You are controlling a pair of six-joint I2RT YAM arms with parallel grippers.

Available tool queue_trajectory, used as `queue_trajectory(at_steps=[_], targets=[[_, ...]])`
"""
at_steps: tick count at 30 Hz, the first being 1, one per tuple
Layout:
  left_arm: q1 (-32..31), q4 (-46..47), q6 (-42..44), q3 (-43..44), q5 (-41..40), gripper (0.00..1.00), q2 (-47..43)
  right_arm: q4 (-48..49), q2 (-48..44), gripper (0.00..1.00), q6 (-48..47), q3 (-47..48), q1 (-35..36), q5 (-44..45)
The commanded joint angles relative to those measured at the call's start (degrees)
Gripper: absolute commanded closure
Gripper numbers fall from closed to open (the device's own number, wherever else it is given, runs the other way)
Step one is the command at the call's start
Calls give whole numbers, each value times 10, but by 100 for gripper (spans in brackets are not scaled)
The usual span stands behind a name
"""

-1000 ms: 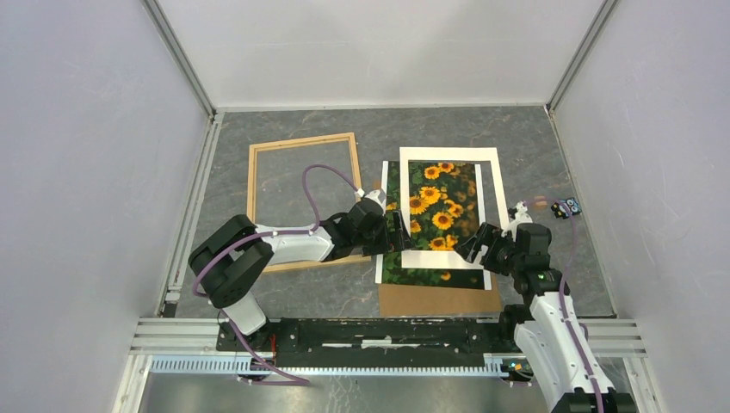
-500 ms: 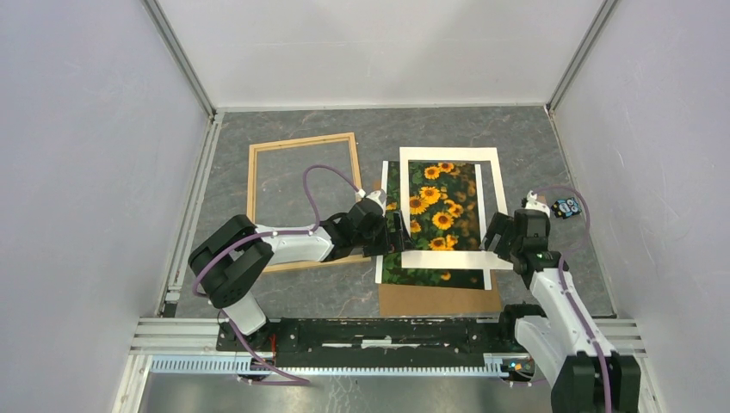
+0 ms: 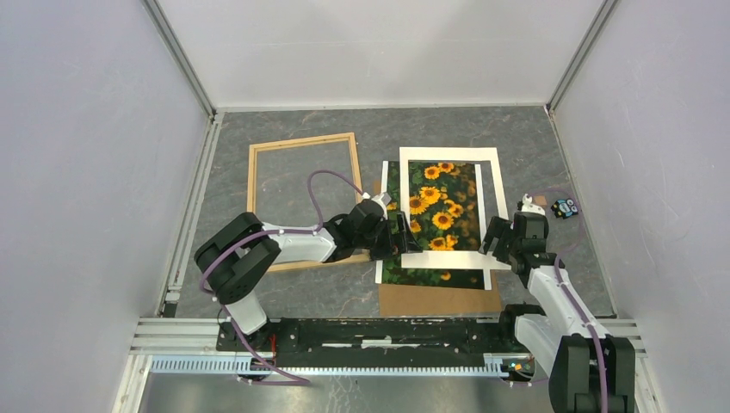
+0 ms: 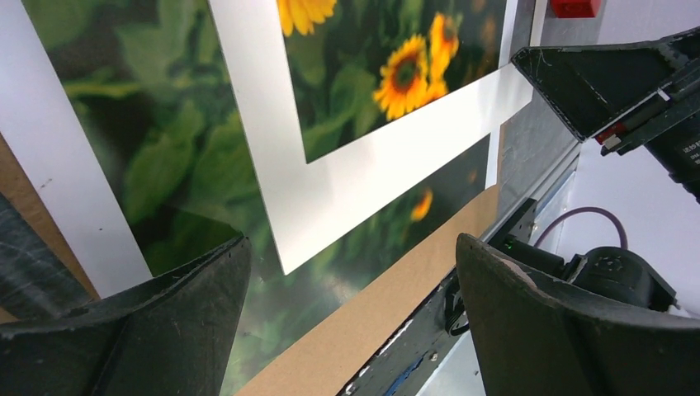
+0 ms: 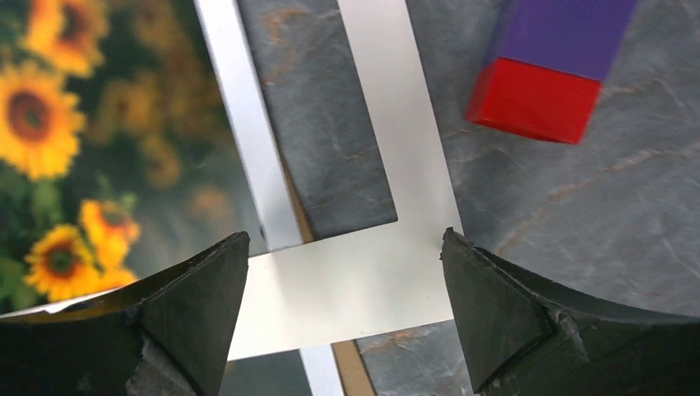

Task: Put the photo into the frame

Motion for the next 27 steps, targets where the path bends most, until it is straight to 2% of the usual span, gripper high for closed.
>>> queue_trajectory(at_steps=[1,9,13,17,23,27], targets=[[-1,11,-32,-13,-2,0,20,22,4,9,10,-34,-1,-72],[-1,27,-53,-12,-4,0,46,37,2,9,21,-65,-1,-107],[0,98,-71,-33,9,0,44,42,-1,9,23,-70,-1,-115],[1,213,-103,-66,22,0,43,43,-4,9,22,-73,-1,-119],[8,278,-135,-72,38,0,66,45,-6,9,20,-76,-1,-129],[16,355,-167,-89,40,0,78,47,-7,9,19,-77,-1,-132]])
